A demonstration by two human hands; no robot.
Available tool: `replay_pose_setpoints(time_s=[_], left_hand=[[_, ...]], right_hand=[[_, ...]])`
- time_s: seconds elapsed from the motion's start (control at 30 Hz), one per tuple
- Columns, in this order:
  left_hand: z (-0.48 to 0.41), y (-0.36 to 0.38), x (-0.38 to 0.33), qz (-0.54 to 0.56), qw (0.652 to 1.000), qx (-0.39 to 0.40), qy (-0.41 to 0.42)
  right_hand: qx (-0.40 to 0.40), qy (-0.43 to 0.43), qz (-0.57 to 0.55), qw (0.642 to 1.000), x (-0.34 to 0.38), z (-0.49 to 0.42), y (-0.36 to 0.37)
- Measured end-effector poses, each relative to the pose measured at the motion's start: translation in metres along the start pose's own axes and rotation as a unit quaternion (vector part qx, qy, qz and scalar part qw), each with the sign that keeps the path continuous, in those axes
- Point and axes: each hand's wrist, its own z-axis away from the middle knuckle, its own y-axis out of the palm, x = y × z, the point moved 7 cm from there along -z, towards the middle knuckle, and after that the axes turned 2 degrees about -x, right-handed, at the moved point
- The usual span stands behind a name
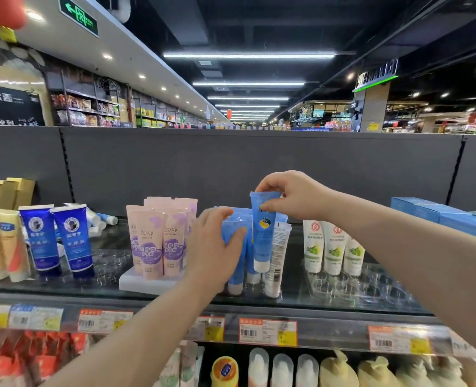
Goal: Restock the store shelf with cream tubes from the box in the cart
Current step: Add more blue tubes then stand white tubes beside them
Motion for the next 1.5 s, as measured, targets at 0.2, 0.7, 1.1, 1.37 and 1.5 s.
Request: replay_pose_setpoints(time_s=[0.2,0.7,1.1,1.37,1.5], left_hand=[[-0.018,0.011,0.017,-0.242,0.96,0.108,0.091],[-0.016,0.015,0.025,-0.202,0.965,0.108,0.125],[-0.016,0.014,0.019,-0.205,0.966,0.099,0.122],[-0.015,0.028,-0.008,-0.183,0.958,0.151,0.163],[-0.015,0.033,-0.01,-0.202,0.953,0.161,0.157]], right_hand=[[0.003,0.013,0.004,1.0,-0.007,0.0,0.013],[0.067,0.029,0.066,0.995,-0.017,0.003,0.055],[0.057,0.018,0.076,0.995,-0.021,0.003,0.036],[0.143,0.009,0.149,0.978,-0.036,0.015,0.017],[0.153,0.012,0.168,0.974,-0.04,0.021,0.02]])
